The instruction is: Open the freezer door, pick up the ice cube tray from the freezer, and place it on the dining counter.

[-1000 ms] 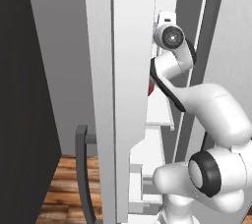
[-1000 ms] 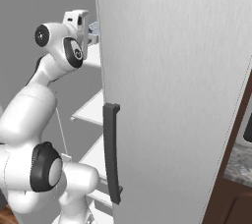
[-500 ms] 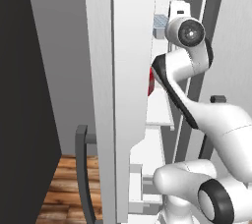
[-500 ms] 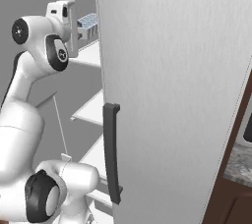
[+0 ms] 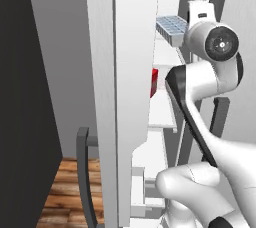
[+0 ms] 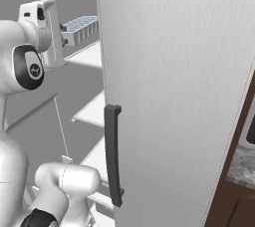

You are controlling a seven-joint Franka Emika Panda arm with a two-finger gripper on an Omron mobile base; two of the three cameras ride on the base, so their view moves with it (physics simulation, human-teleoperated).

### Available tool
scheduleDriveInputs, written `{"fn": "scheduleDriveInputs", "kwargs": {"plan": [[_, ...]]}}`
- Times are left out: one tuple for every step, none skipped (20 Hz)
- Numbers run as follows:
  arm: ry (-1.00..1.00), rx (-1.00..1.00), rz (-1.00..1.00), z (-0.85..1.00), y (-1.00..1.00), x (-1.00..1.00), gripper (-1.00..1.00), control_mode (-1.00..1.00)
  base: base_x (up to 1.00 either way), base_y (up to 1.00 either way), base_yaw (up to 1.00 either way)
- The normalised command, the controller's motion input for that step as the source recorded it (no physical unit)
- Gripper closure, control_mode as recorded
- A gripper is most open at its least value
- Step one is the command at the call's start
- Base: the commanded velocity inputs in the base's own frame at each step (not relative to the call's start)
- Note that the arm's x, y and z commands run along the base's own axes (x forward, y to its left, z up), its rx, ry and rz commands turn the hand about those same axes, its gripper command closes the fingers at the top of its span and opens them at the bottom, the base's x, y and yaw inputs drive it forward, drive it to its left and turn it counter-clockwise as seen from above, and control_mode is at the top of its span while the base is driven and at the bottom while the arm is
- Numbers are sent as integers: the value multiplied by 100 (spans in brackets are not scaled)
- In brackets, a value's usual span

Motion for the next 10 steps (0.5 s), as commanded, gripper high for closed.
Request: {"fn": "scheduleDriveInputs", "kwargs": {"plan": [[0, -5, 0, 8, 6, -100, 100, -100, 0, 0, 0], [0, -5, 0, 11, 8, -100, 100, -100, 0, 0, 0], [0, -5, 0, 11, 9, -100, 100, -100, 0, 0, 0], [0, -4, 0, 14, 6, -100, 100, -100, 0, 0, 0], [1, -4, 0, 18, 8, -100, 100, -100, 0, 0, 0], [1, -4, 0, 18, 9, -100, 100, -100, 0, 0, 0], [0, -3, 0, 19, 9, -100, 100, -100, 0, 0, 0], [0, -2, 0, 21, 5, -100, 100, -100, 0, 0, 0], [0, -1, 0, 24, 4, -100, 100, -100, 0, 0, 0], [1, -1, 0, 22, 4, -99, 100, -100, 0, 0, 0]]}}
